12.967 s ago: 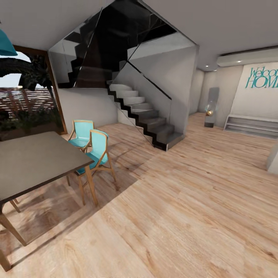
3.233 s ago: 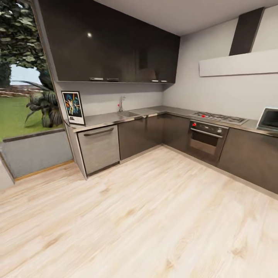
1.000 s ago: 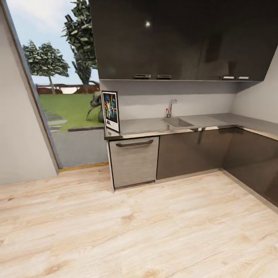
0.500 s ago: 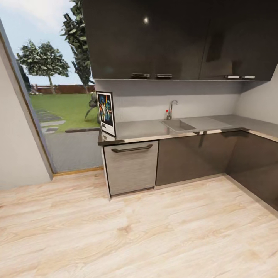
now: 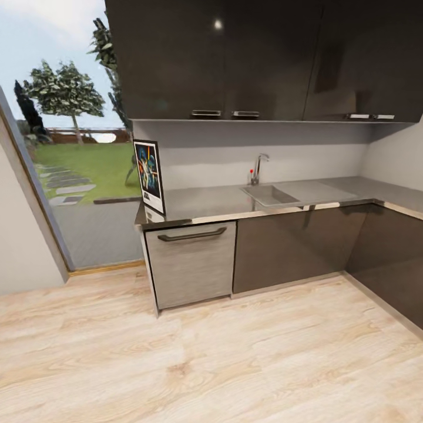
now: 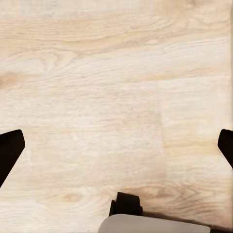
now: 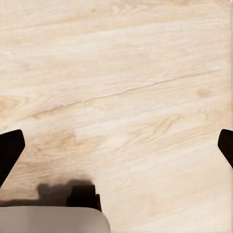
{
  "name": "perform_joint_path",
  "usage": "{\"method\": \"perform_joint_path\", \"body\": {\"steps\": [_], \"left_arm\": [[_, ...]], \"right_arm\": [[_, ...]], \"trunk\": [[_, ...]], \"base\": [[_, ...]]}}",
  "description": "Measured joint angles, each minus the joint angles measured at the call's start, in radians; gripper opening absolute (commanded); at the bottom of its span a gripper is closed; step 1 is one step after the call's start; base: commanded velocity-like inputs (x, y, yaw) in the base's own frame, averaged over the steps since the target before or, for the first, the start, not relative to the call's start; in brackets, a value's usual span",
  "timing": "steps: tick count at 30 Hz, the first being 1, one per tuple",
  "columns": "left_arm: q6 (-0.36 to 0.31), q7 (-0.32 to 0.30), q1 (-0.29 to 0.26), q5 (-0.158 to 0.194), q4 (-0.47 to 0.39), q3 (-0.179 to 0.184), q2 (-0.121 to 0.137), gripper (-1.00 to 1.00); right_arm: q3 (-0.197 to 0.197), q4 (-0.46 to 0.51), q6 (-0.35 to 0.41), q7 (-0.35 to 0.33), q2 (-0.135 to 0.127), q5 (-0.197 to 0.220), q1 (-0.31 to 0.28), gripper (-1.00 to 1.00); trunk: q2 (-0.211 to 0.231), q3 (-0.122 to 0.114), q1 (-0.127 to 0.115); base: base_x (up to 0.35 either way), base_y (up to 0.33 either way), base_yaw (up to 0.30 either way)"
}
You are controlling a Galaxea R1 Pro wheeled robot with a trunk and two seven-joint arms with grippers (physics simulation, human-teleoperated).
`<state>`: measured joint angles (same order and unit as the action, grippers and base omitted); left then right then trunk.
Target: Pick up the poster from the kitchen countertop and hang it on one of the wall nails in the kitchen.
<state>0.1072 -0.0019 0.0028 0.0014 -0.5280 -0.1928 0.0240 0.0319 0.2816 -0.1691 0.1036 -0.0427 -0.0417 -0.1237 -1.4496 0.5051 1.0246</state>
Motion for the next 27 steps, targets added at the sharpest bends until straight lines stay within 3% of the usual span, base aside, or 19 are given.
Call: {"method": "perform_joint_path", "body": {"steps": [1, 6, 7, 8, 9, 10, 16, 18, 20, 22, 24, 25, 27], "left_arm": [[0.056, -0.001, 0.000, 0.000, -0.016, 0.003, -0.001, 1.00], [0.094, 0.000, 0.000, -0.001, -0.116, 0.005, -0.002, 1.00], [0.090, -0.001, 0.000, -0.001, -0.215, 0.003, -0.005, 1.00], [0.073, -0.001, 0.000, -0.001, -0.408, 0.004, -0.006, 1.00], [0.049, 0.000, 0.000, -0.001, -0.564, 0.005, -0.007, 1.00], [-0.019, 0.000, 0.000, -0.001, -0.621, 0.008, -0.014, 1.00], [-0.239, 0.018, 0.000, 0.000, -0.885, 0.014, -0.053, 1.00], [-0.298, 0.054, -0.012, 0.000, -0.955, 0.016, -0.074, 1.00], [-0.336, 0.108, -0.071, 0.000, -0.990, 0.017, -0.086, 1.00], [-0.426, 0.164, -0.191, 0.001, -1.011, 0.018, -0.093, 1.00], [-0.500, 0.181, -0.262, 0.001, -1.016, 0.018, -0.095, 1.00], [-0.572, 0.192, -0.331, 0.001, -1.018, 0.018, -0.096, 1.00], [-0.633, 0.199, -0.414, 0.000, -1.016, 0.018, -0.097, 1.00]], "right_arm": [[-0.002, 0.001, -0.001, 0.000, -0.003, 0.000, 0.000, 1.00], [-0.005, 0.005, -0.002, 0.001, -0.007, 0.000, 0.000, 1.00], [-0.009, 0.007, -0.090, 0.004, -0.027, 0.003, 0.000, 1.00], [-0.009, 0.007, -0.112, 0.005, -0.031, 0.003, 0.000, 1.00], [-0.009, 0.007, -0.132, 0.005, -0.035, 0.004, 0.000, 1.00], [-0.010, 0.007, -0.165, 0.007, -0.042, 0.005, 0.000, 1.00], [-0.018, 0.015, -0.215, 0.010, -0.071, 0.009, 0.000, 1.00], [-0.048, 0.033, -0.224, 0.012, -0.086, 0.010, 0.000, 1.00], [-0.108, 0.068, -0.229, 0.012, -0.094, 0.011, 0.001, 1.00], [-0.188, 0.128, -0.232, 0.009, -0.098, 0.011, 0.004, 1.00], [-0.215, 0.158, -0.233, 0.008, -0.100, 0.011, 0.013, 1.00], [-0.233, 0.192, -0.237, 0.007, -0.100, 0.011, 0.030, 1.00], [-0.246, 0.236, -0.256, 0.006, -0.101, 0.011, 0.058, 1.00]], "trunk": [[0.000, 0.000, 0.000], [0.000, 0.000, 0.000], [0.000, 0.000, 0.000], [0.000, 0.000, 0.000], [0.000, 0.000, 0.000], [0.000, 0.000, 0.000], [0.000, 0.000, 0.000], [0.000, 0.000, 0.000], [0.000, 0.000, 0.000], [0.000, -0.001, 0.000], [0.000, 0.000, 0.000], [0.000, 0.000, 0.000], [0.000, 0.000, 0.000]], "base": [[0.028, -0.009, 0.000], [0.014, -0.004, 0.000], [0.002, -0.001, 0.000], [0.001, 0.000, 0.000], [0.000, 0.000, 0.000], [0.000, 0.000, 0.000], [0.000, 0.000, 0.000], [0.000, 0.000, 0.000], [0.000, 0.000, 0.000], [0.000, 0.000, 0.000], [0.000, 0.000, 0.000], [0.000, 0.000, 0.000], [0.000, 0.000, 0.000]]}}
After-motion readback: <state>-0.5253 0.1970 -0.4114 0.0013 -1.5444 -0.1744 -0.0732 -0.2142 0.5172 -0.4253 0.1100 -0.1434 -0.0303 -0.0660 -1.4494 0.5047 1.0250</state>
